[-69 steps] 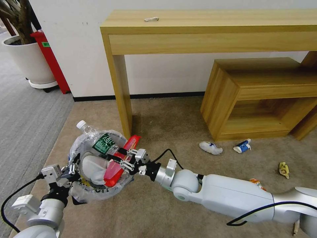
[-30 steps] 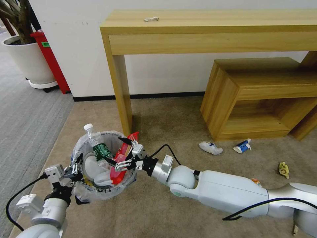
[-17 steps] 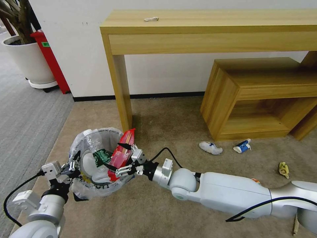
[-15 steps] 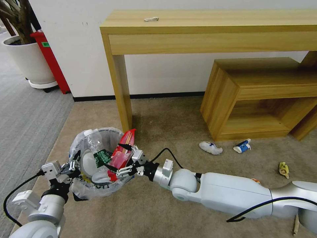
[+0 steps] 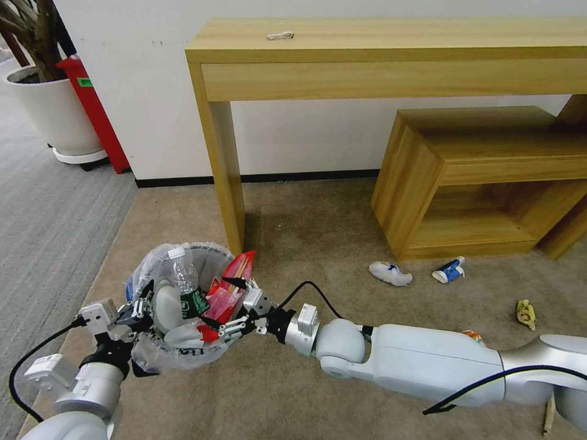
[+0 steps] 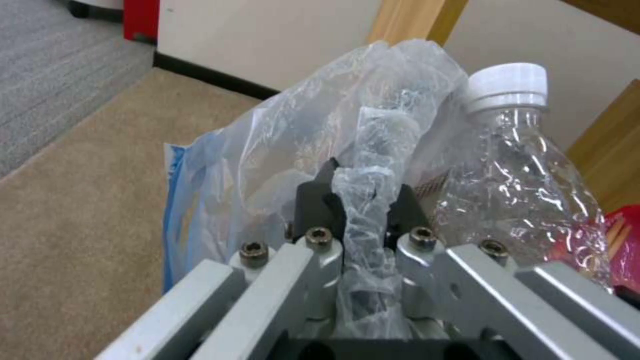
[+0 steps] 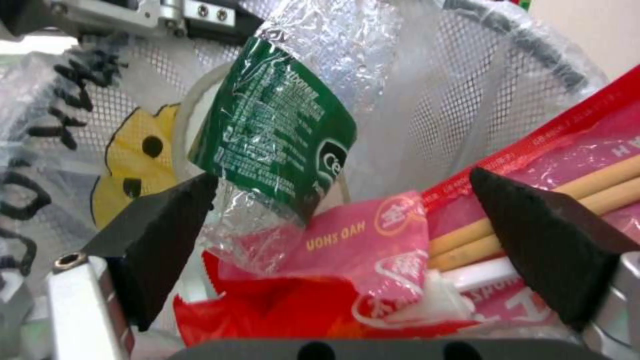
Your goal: Pick up the trash bin and place the garbage on the floor into it.
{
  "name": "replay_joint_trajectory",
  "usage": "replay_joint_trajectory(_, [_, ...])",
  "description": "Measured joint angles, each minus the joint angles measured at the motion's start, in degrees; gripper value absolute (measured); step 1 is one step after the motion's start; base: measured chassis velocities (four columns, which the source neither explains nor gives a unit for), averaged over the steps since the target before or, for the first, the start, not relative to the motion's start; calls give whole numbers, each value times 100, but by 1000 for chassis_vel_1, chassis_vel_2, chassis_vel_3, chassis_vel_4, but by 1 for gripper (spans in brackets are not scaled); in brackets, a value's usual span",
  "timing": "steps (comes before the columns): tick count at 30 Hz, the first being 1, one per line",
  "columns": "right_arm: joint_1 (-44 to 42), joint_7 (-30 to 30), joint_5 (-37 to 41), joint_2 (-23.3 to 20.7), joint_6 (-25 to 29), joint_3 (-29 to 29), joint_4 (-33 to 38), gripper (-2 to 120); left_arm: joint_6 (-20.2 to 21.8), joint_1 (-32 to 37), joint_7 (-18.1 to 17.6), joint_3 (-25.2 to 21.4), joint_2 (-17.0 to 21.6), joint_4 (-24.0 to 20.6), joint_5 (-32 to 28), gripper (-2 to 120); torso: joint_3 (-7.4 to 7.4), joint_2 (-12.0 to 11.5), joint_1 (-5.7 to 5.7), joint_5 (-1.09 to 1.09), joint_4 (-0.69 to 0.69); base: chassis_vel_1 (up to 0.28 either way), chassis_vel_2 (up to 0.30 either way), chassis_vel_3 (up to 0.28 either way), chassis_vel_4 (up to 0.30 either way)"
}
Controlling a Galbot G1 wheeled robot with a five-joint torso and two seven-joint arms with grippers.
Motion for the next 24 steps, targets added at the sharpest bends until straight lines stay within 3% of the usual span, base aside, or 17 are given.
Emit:
replay_joint_trajectory(15, [351, 55, 222, -82, -37, -123, 367, 97, 35, 2, 5, 62, -82, 100, 13, 4, 0, 0, 0, 0, 0, 0, 0, 0, 0])
replay_joint_trajectory(24, [533, 48, 260, -217, -37, -197, 537, 97, 166, 153, -101, 14, 85, 49, -196, 4, 0, 0, 0, 0, 0, 0, 0, 0, 0])
